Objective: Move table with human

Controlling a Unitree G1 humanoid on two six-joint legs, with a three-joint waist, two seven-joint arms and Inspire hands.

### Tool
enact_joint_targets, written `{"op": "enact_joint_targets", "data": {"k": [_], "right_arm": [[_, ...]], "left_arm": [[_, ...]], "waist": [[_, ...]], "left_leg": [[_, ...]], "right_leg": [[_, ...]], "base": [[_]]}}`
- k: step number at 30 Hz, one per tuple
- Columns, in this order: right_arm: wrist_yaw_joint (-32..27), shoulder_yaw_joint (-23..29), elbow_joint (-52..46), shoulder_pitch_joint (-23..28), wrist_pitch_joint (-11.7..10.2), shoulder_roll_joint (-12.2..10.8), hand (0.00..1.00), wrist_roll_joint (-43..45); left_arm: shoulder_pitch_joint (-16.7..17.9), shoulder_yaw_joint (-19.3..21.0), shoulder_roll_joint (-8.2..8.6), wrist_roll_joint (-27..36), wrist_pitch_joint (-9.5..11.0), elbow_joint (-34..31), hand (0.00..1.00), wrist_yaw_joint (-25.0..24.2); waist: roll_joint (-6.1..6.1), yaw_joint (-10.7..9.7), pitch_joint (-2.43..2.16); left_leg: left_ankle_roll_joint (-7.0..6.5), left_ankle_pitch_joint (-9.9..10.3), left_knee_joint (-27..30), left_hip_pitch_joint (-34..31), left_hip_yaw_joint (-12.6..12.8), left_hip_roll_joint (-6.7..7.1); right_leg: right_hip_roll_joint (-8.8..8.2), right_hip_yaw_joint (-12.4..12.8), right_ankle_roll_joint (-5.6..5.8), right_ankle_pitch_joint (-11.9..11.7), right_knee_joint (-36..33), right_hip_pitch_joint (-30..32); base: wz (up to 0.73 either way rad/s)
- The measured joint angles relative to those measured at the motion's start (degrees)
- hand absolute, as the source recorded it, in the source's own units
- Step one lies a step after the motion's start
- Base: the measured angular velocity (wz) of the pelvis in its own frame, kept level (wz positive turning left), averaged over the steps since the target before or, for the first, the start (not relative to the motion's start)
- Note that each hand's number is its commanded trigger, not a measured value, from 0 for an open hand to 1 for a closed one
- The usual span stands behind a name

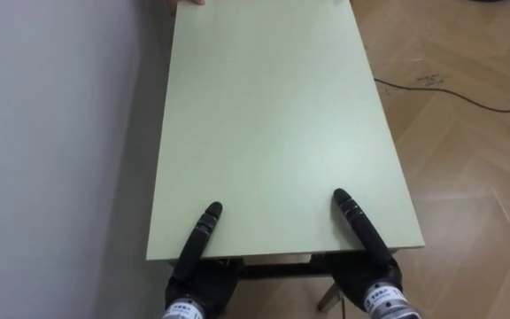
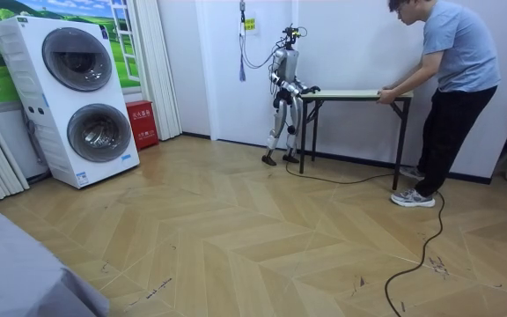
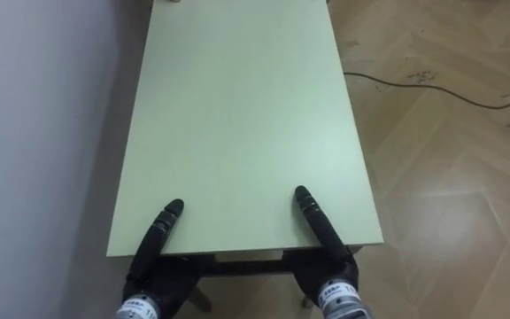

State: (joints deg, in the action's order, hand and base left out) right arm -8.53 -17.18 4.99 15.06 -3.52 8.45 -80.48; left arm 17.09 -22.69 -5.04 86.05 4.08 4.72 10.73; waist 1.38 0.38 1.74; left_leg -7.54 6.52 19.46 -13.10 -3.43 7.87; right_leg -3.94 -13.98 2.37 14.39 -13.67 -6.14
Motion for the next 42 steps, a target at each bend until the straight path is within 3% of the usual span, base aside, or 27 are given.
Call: {"op": "enact_joint_targets", "data": {"k": [5, 6, 7, 8, 9, 10, 11, 16, 26, 28, 31, 32, 33, 34, 35, 39, 40, 42], "right_arm": [[1.1, 0.0, 1.6, 0.4, 0.0, 0.1, 1.0, 0.1], [1.2, 0.3, 1.8, 0.7, 0.0, 0.1, 1.0, 0.2], [1.7, 0.5, 2.6, 0.8, 0.0, -0.3, 1.0, 0.6], [1.8, 0.5, 3.2, 0.8, 0.0, -0.5, 1.0, 0.8], [1.8, 0.5, 3.3, 0.9, 0.0, -0.6, 1.0, 1.0], [1.8, 0.5, 3.7, 1.7, 0.0, -0.8, 1.0, 1.2], [1.9, 0.6, 4.2, 1.7, 0.0, -1.2, 1.0, 1.7], [2.3, 1.8, 7.2, 0.8, 1.3, -2.8, 1.0, 2.6], [4.4, 4.9, 10.6, 0.3, 3.4, -5.0, 1.0, 5.2], [4.9, 5.2, 11.2, 0.1, 3.6, -5.4, 1.0, 5.9], [5.9, 6.2, 12.3, 0.1, 3.6, -6.5, 1.0, 7.1], [6.0, 6.2, 12.3, 0.1, 3.7, -6.5, 1.0, 7.1], [6.0, 6.2, 12.3, 0.1, 3.7, -6.5, 0.61, 7.1], [6.2, 6.3, 12.3, 0.1, 3.7, -6.5, 0.24, 7.3], [6.2, 6.3, 12.3, 0.1, 3.8, -6.5, 0.0, 7.3], [9.3, 7.3, 14.2, 0.0, 4.3, -6.5, 0.0, 7.1], [12.3, 7.6, 16.1, -0.4, 4.2, -6.3, 0.0, 6.9], [19.1, 7.9, 21.6, -0.4, 3.7, -5.8, 0.0, 7.1]], "left_arm": [[0.1, -0.1, 0.3, -0.7, 0.0, 1.8, 1.0, -0.9], [0.1, -0.1, 0.43, -0.9, -0.1, 2.2, 1.0, -1.1], [0.1, 0.1, 0.66, -1.4, -0.3, 3.3, 1.0, -1.8], [0.1, 0.3, 0.68, -1.4, -0.6, 4.1, 1.0, -2.4], [0.1, 0.5, 0.86, -1.4, -0.8, 4.6, 1.0, -2.6], [0.4, 0.8, 1.05, -1.4, -1.6, 5.6, 1.0, -2.9], [0.5, 1.6, 1.22, -2.1, -2.5, 6.2, 1.0, -3.5], [0.2, 3.9, 1.42, -5.6, -5.1, 8.6, 1.0, -5.1], [0.0, 6.6, 1.96, -11.2, -8.9, 11.6, 1.0, -8.2], [-0.1, 7.1, 2.28, -11.9, -9.0, 12.3, 0.93, -9.1], [-0.2, 7.3, 2.29, -12.0, -9.0, 13.0, 0.73, -9.6], [-0.2, 7.4, 2.29, -12.0, -9.0, 13.1, 0.53, -9.8], [-0.2, 7.4, 2.29, -12.1, -9.0, 13.1, 0.09, -9.9], [-0.1, 7.4, 2.29, -12.4, -9.0, 13.2, 0.0, -10.1], [-0.1, 7.6, 2.29, -12.5, -9.0, 13.6, 0.0, -10.8], [-1.8, 8.3, 1.79, -20.2, -8.6, 20.0, 0.0, -19.5], [-3.1, 8.2, 1.26, -25.2, -8.2, 23.0, 0.0, -21.0], [-4.4, 8.6, 1.03, -28.4, -6.6, 27.0, 0.0, -23.0]], "waist": [[0.25, 0.0, -0.28], [0.25, 0.0, -0.46], [0.3, 0.1, -0.48], [0.26, 0.1, -0.51], [0.36, 0.0, -0.5], [0.46, -0.1, -1.28], [0.37, 0.1, -1.64], [-0.07, 0.0, -1.66], [0.05, 0.0, -1.64], [0.07, 0.0, -1.64], [0.1, 0.1, -1.68], [0.09, 0.1, -1.69], [0.09, 0.1, -1.68], [0.05, 0.1, -1.69], [0.01, 0.0, -1.71], [-0.23, 0.4, -1.87], [-0.19, 0.5, -1.92], [0.17, 0.5, -2.12]], "left_leg": [[0.04, 0.0, -0.2, 1.1, -0.4, -0.13], [0.04, 0.0, -0.4, 1.3, -0.6, -0.13], [0.11, -0.1, -1.1, 2.2, -1.2, -0.07], [0.27, -0.3, -2.0, 3.1, -1.3, 0.0], [0.31, -0.3, -2.3, 3.5, -1.3, 0.03], [0.4, -0.4, -3.0, 4.1, -1.1, -0.03], [0.42, -0.4, -3.4, 4.5, 0.1, -0.18], [0.57, -0.1, -4.2, 5.8, 1.6, -0.4], [0.52, 0.0, -6.2, 8.4, 0.0, -0.88], [0.64, -0.1, -6.4, 8.6, 0.0, -0.9], [0.69, -0.1, -6.5, 8.9, 0.0, -0.98], [0.72, -0.2, -6.5, 8.9, 0.0, -0.99], [0.73, -0.2, -6.5, 8.9, 0.0, -1.0], [0.73, -0.2, -6.5, 8.8, 0.0, -1.01], [0.73, -0.2, -6.5, 8.8, 0.0, -1.02], [0.78, -0.2, -6.5, 8.9, 0.0, -1.05], [0.76, -0.2, -6.5, 9.0, 0.0, -1.05], [0.68, -0.1, -6.7, 9.2, 0.1, -1.01]], "right_leg": [[0.09, 0.1, -0.11, -0.1, -1.2, -0.3], [0.33, 0.7, -0.16, -0.1, -1.0, -0.3], [1.44, 3.3, -0.29, 0.0, 0.5, -0.1], [2.59, 4.8, -1.19, -0.7, 2.9, 1.2], [2.86, 4.3, -2.79, -1.1, 3.1, 1.9], [2.82, 3.3, -3.12, -1.4, 2.8, 2.2], [2.34, 2.8, -3.31, -1.4, 3.2, 1.8], [2.54, 2.9, -3.43, -1.4, 4.1, 0.3], [3.24, 3.2, -2.78, -3.1, 2.9, -0.9], [3.25, 3.1, -2.76, -3.2, 2.9, -0.9], [3.32, 3.0, -2.82, -3.2, 2.9, -1.2], [3.34, 2.8, -2.83, -3.2, 2.9, -1.2], [3.34, 2.9, -2.83, -3.2, 3.0, -1.2], [3.35, 2.8, -2.83, -3.2, 3.0, -1.1], [3.36, 2.8, -2.83, -3.2, 3.0, -1.1], [3.37, 2.8, -2.83, -3.3, 3.0, -1.1], [3.35, 2.8, -2.84, -3.3, 3.0, -1.1], [3.3, 2.9, -2.83, -3.2, 3.0, -1.1]], "base": [[0.01], [0.05], [0.03], [0.0], [0.07], [0.04], [0.0], [0.0], [0.01], [0.0], [0.0], [0.0], [0.0], [0.0], [0.0], [0.0], [0.0], [-0.05]]}}
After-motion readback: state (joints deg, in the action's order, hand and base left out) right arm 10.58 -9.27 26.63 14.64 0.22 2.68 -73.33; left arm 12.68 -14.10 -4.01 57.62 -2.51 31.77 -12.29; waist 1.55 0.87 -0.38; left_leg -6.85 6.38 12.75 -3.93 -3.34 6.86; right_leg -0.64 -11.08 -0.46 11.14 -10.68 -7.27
